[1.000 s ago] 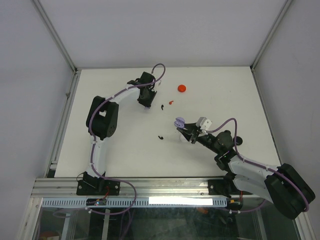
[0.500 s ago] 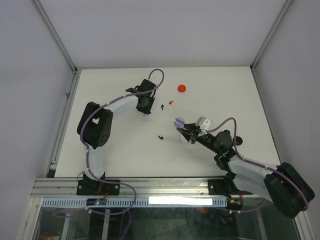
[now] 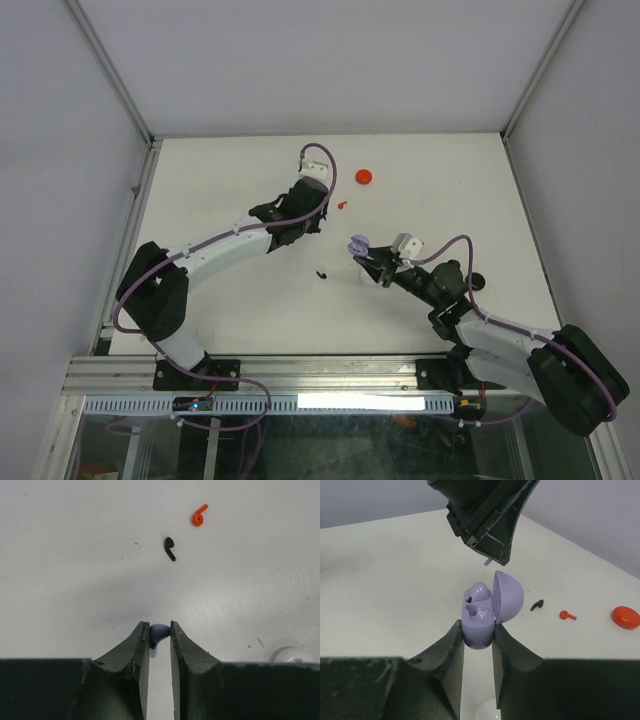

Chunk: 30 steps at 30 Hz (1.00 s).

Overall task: Insert the wireless bluetooth earbuds into the charging case
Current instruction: Pick up the earbud from the center of the board.

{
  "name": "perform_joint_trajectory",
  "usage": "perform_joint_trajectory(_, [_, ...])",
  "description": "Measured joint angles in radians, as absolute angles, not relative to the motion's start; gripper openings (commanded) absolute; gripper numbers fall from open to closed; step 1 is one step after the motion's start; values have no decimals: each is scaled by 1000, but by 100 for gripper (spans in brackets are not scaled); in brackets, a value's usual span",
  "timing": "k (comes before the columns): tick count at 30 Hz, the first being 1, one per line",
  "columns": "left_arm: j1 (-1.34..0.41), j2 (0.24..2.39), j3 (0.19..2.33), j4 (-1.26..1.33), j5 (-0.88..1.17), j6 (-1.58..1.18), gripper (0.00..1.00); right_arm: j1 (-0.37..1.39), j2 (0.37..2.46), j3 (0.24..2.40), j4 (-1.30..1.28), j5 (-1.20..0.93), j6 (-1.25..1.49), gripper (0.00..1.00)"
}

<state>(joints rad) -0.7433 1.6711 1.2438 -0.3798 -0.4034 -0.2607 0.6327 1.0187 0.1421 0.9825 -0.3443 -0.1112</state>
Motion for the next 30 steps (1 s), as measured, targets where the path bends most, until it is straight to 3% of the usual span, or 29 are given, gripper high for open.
perform_joint_trajectory(17, [-1027,1405,1123,-241,-648,-484,7,633,1019,142,982,-313,-111,11])
perform_joint_trajectory(30, [-1154,1337,981,31,-672,-522,7,633,1019,142,983,-292,-111,11])
